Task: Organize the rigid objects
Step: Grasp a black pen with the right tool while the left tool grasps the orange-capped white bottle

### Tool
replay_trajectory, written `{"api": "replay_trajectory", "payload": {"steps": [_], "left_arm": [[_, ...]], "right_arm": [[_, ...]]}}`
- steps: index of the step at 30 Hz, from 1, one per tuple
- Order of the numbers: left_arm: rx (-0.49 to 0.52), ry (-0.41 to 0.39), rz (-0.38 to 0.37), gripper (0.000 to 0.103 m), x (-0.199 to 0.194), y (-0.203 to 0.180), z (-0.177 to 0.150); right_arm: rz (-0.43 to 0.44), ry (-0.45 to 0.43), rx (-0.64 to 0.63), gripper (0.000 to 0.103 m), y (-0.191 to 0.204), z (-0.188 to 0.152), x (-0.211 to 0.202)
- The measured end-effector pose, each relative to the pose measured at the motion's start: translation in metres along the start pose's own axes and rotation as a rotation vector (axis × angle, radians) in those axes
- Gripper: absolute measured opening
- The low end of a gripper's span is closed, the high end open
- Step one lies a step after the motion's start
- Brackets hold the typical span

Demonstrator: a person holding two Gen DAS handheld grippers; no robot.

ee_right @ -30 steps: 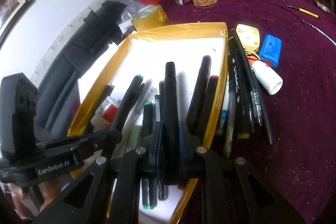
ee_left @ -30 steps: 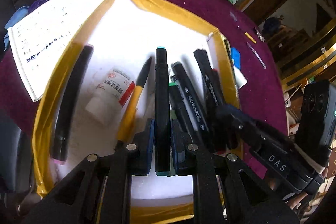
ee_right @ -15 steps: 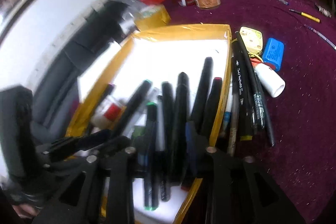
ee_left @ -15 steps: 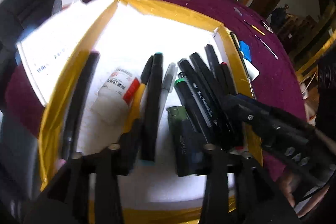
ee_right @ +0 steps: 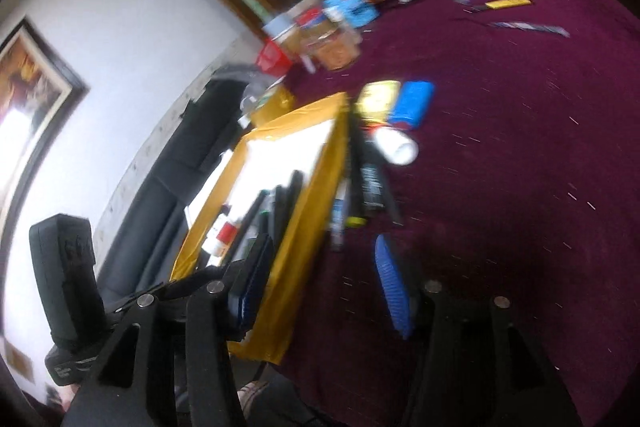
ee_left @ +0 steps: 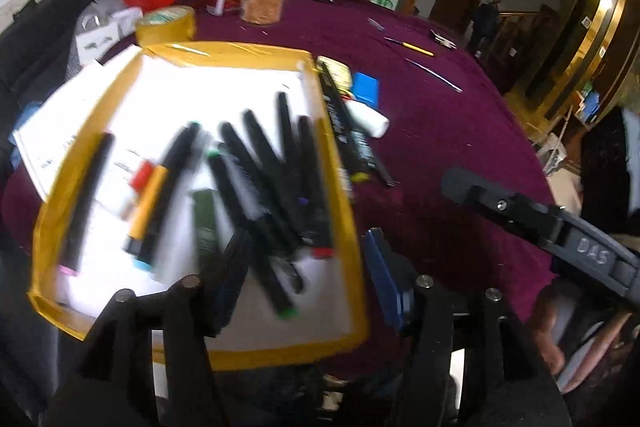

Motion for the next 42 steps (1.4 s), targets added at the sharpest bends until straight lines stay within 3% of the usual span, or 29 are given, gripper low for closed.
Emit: {"api": "replay_trajectory", "payload": {"steps": [9,18,26,29,31,33,42], "left_arm": [[-0.036,0.049,-0.024,0.057,0.011,-0.021,0.003],[-0.062,0.043,-0.064,0.057,0.014,-0.017,0.01],[-0.086,0.025,-0.088,0.057,0.011,-0.001,0.016],[-0.087,0.024,-0.093,0.057,0.011,0.002,0.016],[-0.087,0.022,-0.096,0.057,0.011,0.003,0.017],[-0.084,0.023,-0.1,0.057,0.011,0.003,0.017],[-0.059,0.035,-0.1,0.057,0.008,-0.006,0.015]], "right_arm": [[0.047,0.003,0.097,0.048,-0.043,0.001,-0.014],[0.047,0.107,0.043,0.047,-0.041,0.009,0.03],[-0.1,0.197,-0.102,0.022,-0.041,0.035,0.077],[-0.167,0.264,-0.17,0.014,-0.042,0.031,0.092],[-0.166,0.281,-0.194,0.014,-0.04,0.029,0.098],[-0.205,0.287,-0.222,0.008,-0.041,0.027,0.097],[-0.277,0.285,-0.283,0.008,-0.044,-0.008,0.056]]}}
Point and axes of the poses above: each gripper's, at about its wrist camera, not at the fingertips, and x roughly the way its jaws point, y to its left, z to its top, the point moved 9 cm from there along x, roughly the way its jaws point, and after that the axes turned 3 degrees about z, right-handed, at the moved point
